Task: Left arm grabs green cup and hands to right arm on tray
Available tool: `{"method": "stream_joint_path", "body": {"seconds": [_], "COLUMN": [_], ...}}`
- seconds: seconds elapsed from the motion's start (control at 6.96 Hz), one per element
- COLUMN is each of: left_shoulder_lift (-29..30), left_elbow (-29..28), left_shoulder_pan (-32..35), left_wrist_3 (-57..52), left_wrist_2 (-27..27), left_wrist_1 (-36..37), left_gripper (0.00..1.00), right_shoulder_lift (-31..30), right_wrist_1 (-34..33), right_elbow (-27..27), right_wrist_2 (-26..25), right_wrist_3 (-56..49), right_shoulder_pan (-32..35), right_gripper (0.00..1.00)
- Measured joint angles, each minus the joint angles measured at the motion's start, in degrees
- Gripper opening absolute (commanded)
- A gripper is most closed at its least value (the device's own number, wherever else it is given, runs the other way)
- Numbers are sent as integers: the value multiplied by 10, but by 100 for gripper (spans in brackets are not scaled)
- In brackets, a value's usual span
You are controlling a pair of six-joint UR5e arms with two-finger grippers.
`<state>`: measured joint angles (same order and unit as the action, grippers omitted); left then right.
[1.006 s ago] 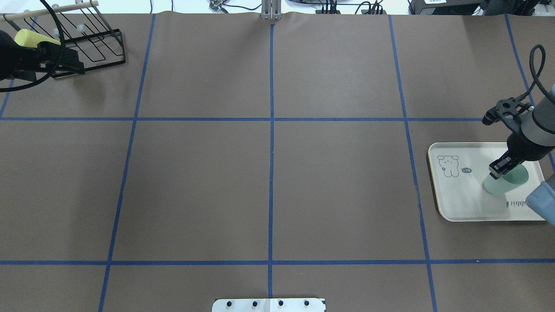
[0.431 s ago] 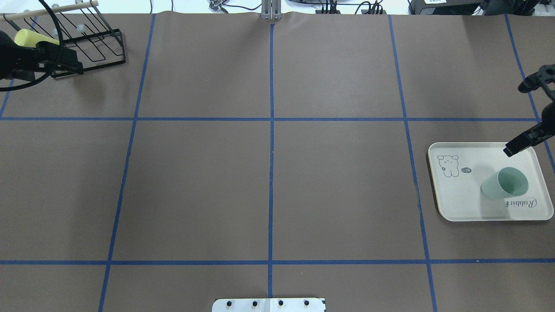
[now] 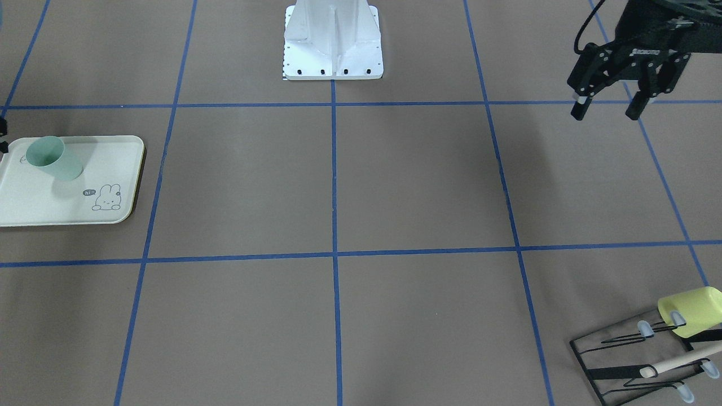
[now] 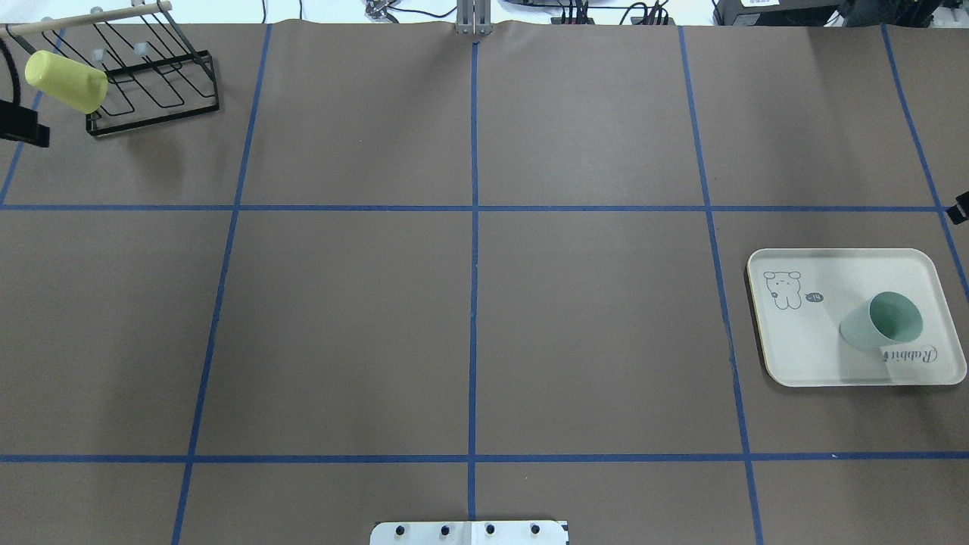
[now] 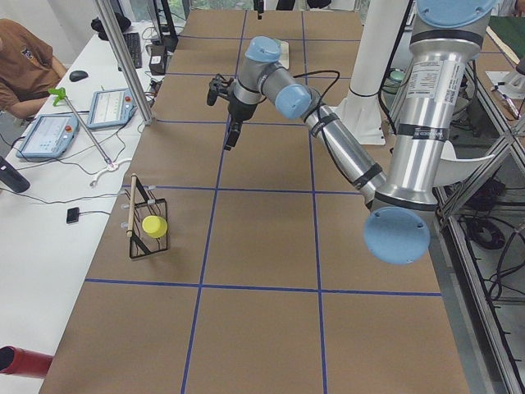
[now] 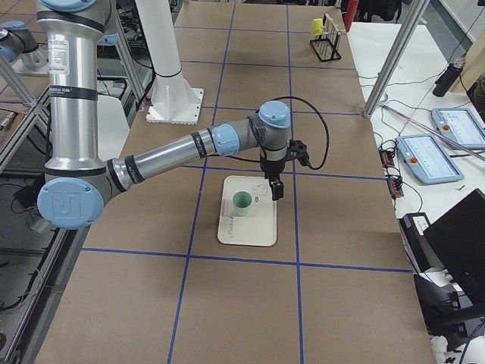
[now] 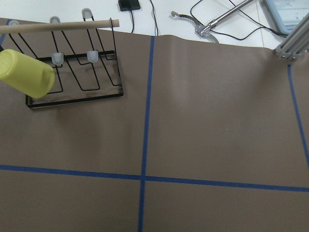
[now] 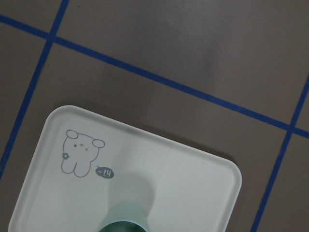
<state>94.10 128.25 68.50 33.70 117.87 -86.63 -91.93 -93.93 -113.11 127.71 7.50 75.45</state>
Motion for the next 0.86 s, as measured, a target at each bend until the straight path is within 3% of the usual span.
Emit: {"method": "stream_joint_path", "body": {"seconds": [0.43, 0.57, 0.86], "left_shoulder_lift": [-86, -97, -114], "left_elbow": [-147, -196, -242], "left_shoulder_pan": [189, 234, 265], "left_wrist_3": [-332, -399, -429], "left_wrist_2": [174, 198, 204], "left_wrist_1": [-7, -9, -11], "left_gripper": [100, 100, 100], "right_shoulder_lift": [-8, -16, -42], "right_wrist_1": [9, 10, 12], "right_elbow": [13, 23, 56], "right_wrist_2": [9, 23, 78], "right_wrist_3": [4, 2, -40], "right_shoulder_pan": [28, 44, 95], "right_gripper": [100, 100, 100]}}
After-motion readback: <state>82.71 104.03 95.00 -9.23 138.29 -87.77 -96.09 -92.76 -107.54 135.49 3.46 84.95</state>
